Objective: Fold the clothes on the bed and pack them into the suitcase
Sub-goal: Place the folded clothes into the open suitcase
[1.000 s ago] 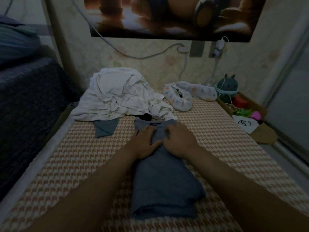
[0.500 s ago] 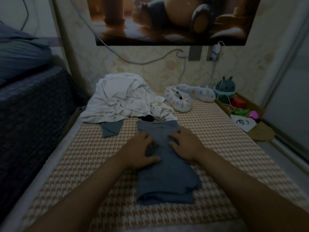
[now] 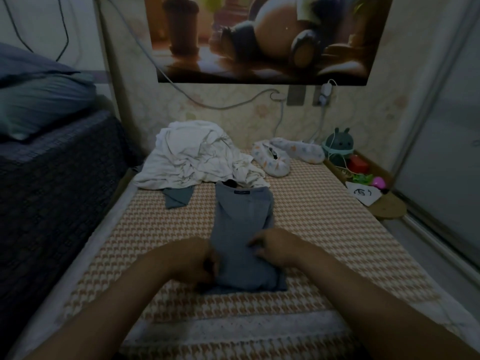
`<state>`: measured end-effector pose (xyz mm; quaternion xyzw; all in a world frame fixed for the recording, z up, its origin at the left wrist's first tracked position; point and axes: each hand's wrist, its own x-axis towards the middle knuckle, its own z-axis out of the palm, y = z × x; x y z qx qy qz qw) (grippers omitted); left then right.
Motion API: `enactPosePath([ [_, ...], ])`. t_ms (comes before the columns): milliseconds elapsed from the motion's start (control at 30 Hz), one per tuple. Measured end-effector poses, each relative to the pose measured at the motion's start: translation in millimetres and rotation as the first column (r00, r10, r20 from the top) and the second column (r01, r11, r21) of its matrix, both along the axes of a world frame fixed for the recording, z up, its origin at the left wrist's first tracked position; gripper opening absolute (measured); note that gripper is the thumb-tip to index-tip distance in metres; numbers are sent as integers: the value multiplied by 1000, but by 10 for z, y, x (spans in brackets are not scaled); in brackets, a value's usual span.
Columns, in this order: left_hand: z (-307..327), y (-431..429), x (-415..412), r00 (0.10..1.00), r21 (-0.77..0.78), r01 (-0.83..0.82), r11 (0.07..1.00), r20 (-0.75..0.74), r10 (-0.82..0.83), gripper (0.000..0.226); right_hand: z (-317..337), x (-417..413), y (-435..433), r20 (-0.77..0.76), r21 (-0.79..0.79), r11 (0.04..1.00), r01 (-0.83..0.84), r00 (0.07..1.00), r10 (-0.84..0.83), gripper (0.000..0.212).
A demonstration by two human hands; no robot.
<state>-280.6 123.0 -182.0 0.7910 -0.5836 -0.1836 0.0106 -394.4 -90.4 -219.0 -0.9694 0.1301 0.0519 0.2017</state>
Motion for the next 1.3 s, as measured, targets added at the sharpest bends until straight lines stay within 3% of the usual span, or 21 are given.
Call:
enactPosePath([
  [67,-31,-26,-69,995,88,-43,995,-81,50,21,27,20,80,-41,-171,985,6,999,-13,32],
  [133,-43,-114,-16,971,-81,-159,984,-190,142,34,60,95,106,105,-300,950,85,993,-56,26],
  [200,-134,-278,144,981,-342,-191,920,-87,171,33,-3,185,82,280,-365,916,166,958,-62,29],
  [300,-345,-559,346,985,-559,-87,825,75,155,18,-205,313,-18,232,-340,927,159,969,-81,55],
  [367,-501,-733,490,983,-534,-46,844,128,134,27,-293,404,-141,158,-267,957,111,985,-70,66],
  [500,-737,-967,732,973,-351,-132,927,131,188,55,-357,558,-452,-13,-139,985,98,995,-100,73],
  [600,-881,-1037,948,955,-206,-281,937,34,294,77,-396,706,-671,-71,-146,985,94,992,-105,73],
  [667,-919,-1026,1074,941,-131,-323,937,62,333,85,-441,827,-794,-63,-168,982,89,993,-100,70],
  [767,-861,-1054,1166,919,-167,-322,932,183,351,74,-531,963,-915,52,-197,968,153,988,-145,68],
  [867,-835,-1181,1172,875,-267,-316,910,288,388,66,-585,1038,-932,406,-300,857,418,869,-282,67],
  [1000,-920,-1275,1195,842,-345,-370,863,267,468,74,-565,1146,-979,472,-181,952,247,871,-137,31],
  [1067,-895,-1264,1179,851,-523,-197,829,329,410,59,-559,1157,-990,538,-196,950,245,837,-104,27],
  [1133,-876,-1276,1143,910,-633,-9,774,315,268,35,-595,1153,-1006,565,-316,900,301,822,-76,25],
  [1167,-850,-1271,1093,947,-616,-5,787,249,201,35,-599,1158,-1012,554,-374,868,327,829,-74,26],
  [1233,-835,-1240,950,982,-507,-100,856,90,168,59,-512,1174,-954,543,-452,836,310,839,-17,27],
  [1300,-879,-1194,864,976,-326,-152,933,98,194,77,-390,1148,-823,541,-425,888,177,836,92,9],
])
